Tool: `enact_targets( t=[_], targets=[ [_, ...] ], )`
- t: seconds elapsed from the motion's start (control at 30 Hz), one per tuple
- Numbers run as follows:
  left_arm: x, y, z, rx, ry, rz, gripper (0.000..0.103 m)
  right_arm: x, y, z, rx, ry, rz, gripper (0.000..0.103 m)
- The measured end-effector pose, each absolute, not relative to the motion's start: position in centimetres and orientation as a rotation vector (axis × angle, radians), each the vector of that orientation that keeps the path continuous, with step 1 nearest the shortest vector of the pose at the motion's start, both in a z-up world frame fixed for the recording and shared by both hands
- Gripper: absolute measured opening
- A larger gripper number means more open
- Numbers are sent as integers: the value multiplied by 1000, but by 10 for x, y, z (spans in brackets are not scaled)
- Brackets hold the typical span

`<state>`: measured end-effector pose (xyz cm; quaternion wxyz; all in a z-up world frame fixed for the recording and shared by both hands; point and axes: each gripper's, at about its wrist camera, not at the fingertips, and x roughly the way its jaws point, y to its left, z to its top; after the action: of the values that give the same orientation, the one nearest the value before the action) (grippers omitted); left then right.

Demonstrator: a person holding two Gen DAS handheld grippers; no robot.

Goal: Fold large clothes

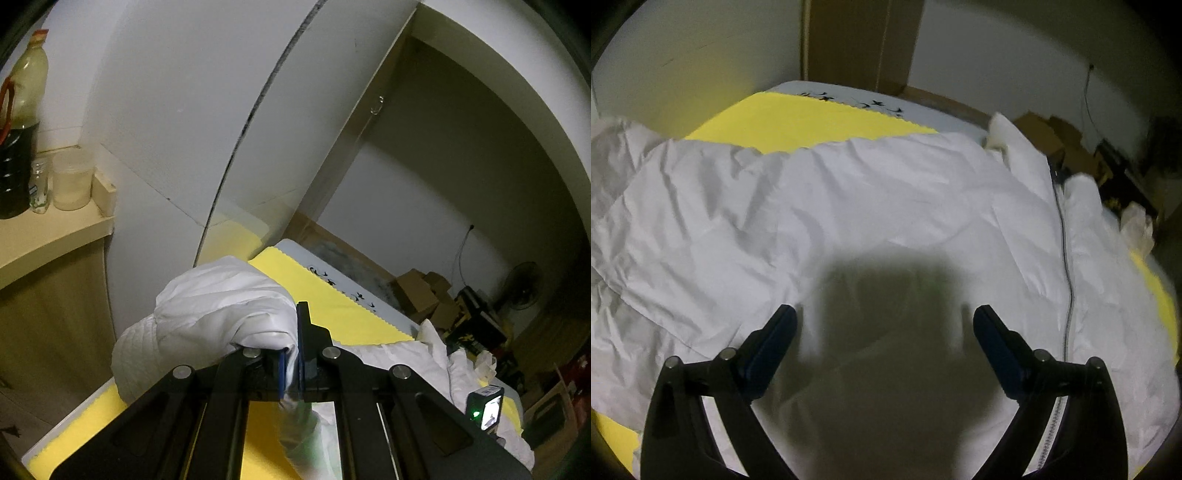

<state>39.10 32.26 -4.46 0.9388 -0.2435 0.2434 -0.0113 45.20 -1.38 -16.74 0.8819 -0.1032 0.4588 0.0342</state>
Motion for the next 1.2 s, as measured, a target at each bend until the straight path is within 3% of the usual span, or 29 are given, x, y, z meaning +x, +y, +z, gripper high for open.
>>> enact_targets(
  t=[0.4,0.5,0.67,0.83,1.03,1.2],
  targets=[
    [391,316,-34,-486,487,-41,3,466,-23,-183,-150,1070,51,93],
    [391,297,-19,-457,469,-73,3,473,-20,-199,-184,1079,23,103],
    [395,225,19,-341,439,-164,3,475,-38,-188,-110,1114,78,102],
    [398,121,35,-195,459,-273,3,438,-119,-140,27,1003,31,103],
    [414,-30,-24,-62,639,-471,3,366,-247,-98,175,908,-77,103],
    [416,-117,-123,66,863,-564,3,307,-322,-91,201,873,-182,103]
  ],
)
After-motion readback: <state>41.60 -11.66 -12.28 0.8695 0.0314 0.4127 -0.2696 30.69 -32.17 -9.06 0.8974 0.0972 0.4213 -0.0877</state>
